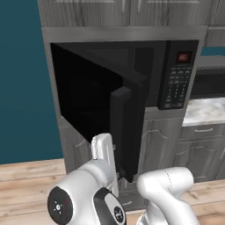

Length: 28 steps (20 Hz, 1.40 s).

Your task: Transport the steak from the fridge to the microwave and turn on the microwave.

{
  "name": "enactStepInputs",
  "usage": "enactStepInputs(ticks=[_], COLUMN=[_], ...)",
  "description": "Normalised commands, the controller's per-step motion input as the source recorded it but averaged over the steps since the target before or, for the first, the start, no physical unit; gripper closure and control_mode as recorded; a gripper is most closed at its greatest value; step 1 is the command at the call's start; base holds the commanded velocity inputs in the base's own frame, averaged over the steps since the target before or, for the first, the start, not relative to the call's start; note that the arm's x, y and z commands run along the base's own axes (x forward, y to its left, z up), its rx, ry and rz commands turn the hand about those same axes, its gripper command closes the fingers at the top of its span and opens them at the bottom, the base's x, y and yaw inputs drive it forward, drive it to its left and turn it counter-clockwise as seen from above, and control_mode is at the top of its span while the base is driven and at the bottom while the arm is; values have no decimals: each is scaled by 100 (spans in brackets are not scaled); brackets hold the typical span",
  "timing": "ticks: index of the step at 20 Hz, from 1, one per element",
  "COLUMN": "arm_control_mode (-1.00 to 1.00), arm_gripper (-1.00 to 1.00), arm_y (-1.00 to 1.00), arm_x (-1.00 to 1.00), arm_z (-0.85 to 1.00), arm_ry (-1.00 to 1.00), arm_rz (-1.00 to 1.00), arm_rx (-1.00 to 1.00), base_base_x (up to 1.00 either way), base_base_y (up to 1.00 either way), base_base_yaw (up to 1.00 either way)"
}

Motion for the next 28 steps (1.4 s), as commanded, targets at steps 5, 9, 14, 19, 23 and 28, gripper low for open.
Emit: enactStepInputs(ticks=[5,9,14,19,23,28], arm_control_mode=[-100,-100,-100,-100,-100,-100], arm_gripper=[-100,-100,-100,-100,-100,-100], arm_y=[-53,-53,-54,-54,-50,-45], arm_x=[10,11,13,17,24,34], arm_z=[0,0,0,-1,-7,-12], arm_ry=[-4,-2,-2,-1,0,0], arm_rz=[-8,-5,-3,-2,-1,0], arm_rx=[5,5,3,3,2,2], base_base_x=[0,0,0,0,0,0], base_base_y=[0,0,0,0,0,0], base_base_yaw=[0,0,0,0,0,0])
